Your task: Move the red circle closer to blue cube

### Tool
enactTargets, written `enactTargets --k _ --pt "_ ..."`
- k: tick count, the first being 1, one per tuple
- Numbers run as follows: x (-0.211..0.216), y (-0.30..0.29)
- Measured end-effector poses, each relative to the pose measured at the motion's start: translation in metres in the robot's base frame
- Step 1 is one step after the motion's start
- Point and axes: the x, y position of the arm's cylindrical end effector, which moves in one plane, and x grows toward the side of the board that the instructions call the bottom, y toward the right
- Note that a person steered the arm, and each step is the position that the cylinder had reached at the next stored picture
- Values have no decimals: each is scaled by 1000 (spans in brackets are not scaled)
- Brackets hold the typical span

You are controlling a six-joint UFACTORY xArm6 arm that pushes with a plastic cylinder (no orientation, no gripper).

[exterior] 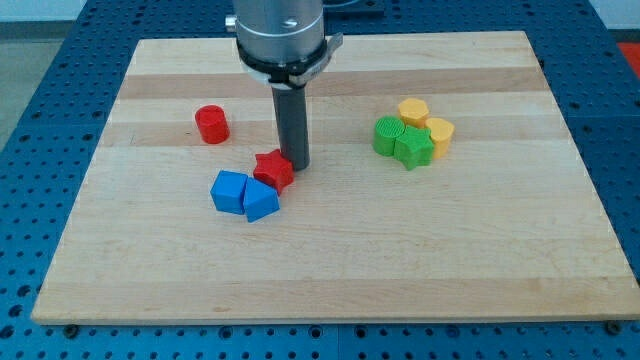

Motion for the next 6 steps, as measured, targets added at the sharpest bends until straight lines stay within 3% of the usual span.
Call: enactTargets --k 3,6 --pt "3 -9" --pt "-106 -31"
